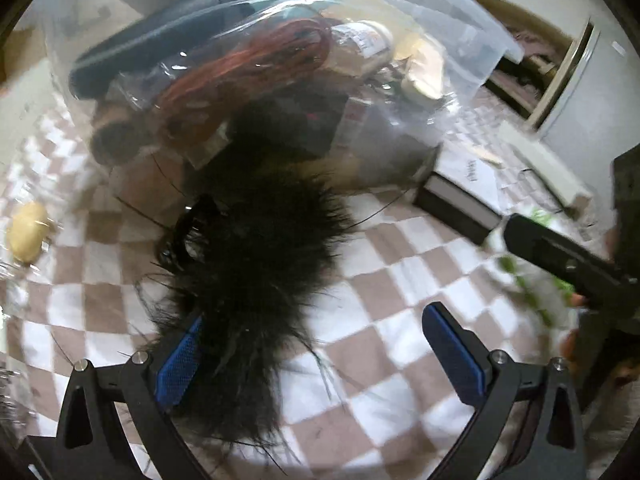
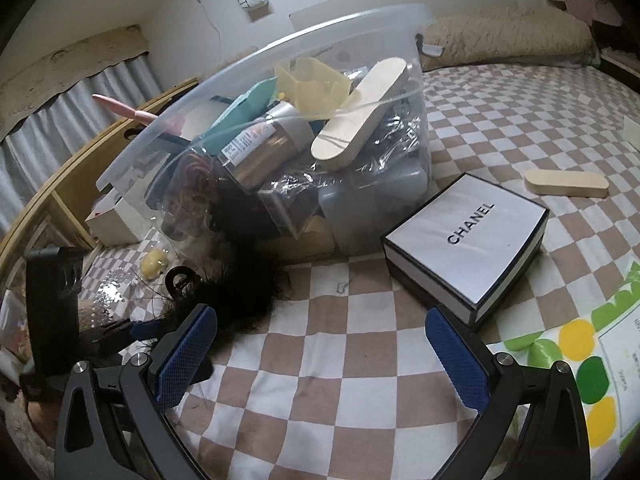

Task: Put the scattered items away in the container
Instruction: 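Move the left tool down to the black fluffy clip beside the box, then bring the right tool to the black fluffy clip near the left gripper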

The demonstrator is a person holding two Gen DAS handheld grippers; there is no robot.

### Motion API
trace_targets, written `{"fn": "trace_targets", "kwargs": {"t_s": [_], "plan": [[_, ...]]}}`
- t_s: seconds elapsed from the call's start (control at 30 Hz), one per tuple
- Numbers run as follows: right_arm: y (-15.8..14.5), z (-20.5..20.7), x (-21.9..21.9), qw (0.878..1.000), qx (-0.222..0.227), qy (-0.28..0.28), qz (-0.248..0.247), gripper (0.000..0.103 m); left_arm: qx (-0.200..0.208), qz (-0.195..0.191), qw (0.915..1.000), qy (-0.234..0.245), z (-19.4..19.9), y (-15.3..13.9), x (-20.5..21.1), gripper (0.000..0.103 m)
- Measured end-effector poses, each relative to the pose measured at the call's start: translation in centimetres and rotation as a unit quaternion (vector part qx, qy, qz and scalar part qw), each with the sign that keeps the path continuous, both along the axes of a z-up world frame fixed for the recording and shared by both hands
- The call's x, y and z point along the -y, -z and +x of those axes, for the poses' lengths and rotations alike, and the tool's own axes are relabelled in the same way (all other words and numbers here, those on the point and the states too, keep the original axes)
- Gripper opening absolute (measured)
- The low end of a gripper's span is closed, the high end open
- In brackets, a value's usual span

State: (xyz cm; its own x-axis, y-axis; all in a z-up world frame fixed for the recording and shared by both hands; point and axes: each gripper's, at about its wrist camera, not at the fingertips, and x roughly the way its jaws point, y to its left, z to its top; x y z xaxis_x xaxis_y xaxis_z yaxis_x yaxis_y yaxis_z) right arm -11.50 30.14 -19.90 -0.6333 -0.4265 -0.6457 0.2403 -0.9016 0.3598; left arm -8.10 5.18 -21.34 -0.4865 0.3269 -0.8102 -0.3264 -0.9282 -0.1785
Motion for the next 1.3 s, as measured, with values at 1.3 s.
{"fn": "trace_targets", "kwargs": {"t_s": [1.3], "plan": [[3.6, -3.3, 5.4, 0.986, 0.115, -0.090, -0.086, 0.103, 0.009, 0.068, 0.9966, 0.045, 0.3, -1.5, 1.9, 0.103]]}}
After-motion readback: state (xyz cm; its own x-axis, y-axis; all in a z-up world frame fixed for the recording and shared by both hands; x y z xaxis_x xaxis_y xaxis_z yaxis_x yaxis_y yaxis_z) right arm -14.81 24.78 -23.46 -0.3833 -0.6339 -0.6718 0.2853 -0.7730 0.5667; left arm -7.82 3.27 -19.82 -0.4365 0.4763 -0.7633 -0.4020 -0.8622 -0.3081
